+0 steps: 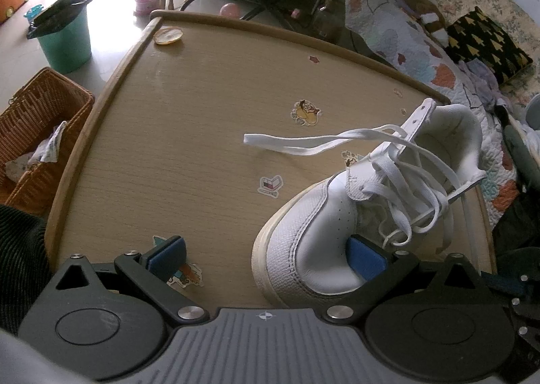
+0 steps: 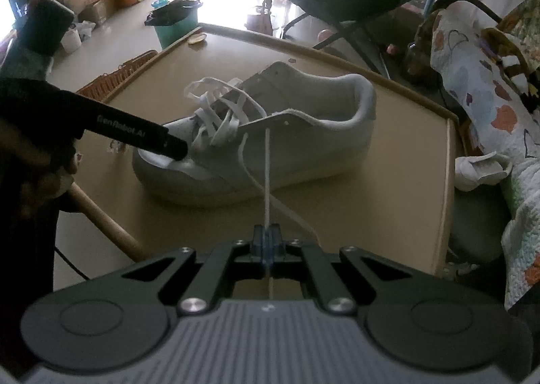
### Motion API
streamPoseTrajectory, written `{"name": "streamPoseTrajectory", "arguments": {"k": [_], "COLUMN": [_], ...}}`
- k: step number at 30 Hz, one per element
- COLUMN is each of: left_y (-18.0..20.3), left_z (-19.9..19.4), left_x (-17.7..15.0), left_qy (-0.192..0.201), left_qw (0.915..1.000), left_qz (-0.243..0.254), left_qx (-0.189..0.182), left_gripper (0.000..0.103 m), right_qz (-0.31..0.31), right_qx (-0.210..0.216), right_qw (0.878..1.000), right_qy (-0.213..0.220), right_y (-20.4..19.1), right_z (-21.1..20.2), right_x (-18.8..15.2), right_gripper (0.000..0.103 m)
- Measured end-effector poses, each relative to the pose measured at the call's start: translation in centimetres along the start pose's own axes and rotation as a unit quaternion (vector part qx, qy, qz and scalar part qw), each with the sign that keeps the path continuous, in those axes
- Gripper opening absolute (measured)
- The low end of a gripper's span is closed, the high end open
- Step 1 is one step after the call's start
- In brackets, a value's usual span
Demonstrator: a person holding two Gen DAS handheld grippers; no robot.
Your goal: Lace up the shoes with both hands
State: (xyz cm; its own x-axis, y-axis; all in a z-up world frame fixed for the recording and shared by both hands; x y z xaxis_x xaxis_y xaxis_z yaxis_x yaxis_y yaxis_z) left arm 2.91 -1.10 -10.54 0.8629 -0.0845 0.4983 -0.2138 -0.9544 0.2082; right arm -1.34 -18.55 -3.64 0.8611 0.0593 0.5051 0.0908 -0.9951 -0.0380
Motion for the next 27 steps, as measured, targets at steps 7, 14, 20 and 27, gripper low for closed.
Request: {"name": "streamPoseTrajectory", "arguments": {"k": [7,14,20,27], "left_y": [0.0,-0.1,-0.3,-0.3], "left_z": [0.0,0.1,-0.4,-2.9], "left_x": [0.0,-0.1,0.0,-0.5], "left_qy": [0.001,0.001,0.012,0.014], "left_qw": [1.0,1.0,0.9997,0.9992], "left_qz": [0.0,-0.001,-0.018,-0.032], "left_qx": [0.001,0.0,-0.009,-0.021], "left_gripper": [0.103,0.103,0.102,0.099], "right_qz": [-0.001,0.0,-0.015,-0.014], "right_qx": [0.002,0.005,-0.005,-0.014], "right_qw": [1.0,1.0,1.0,0.997], "right_qy": [-0.006,-0.015,-0.016,0.068], "right_y": [0.1,0.1,0.2,3.7], "right_z": [0.0,0.0,-0.7,-4.0], "right_x": [-0.6,-1.2,-1.6,2.8], "right_gripper": [0.002,0.002,0.025,0.035]}}
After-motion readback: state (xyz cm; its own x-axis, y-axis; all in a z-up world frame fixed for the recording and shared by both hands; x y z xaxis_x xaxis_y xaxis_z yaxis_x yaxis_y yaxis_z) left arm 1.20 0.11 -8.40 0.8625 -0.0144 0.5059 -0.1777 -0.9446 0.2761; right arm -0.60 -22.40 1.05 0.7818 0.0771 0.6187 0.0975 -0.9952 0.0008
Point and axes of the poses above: each gripper's, at about its wrist camera, not at the fingertips, and z roughly the way its jaws point, y to its right, x to its top, the point moved 4 cm from there along z, roughly the way its jaws point, and after that the axes turned 6 degrees about z, right-handed, at the moved point
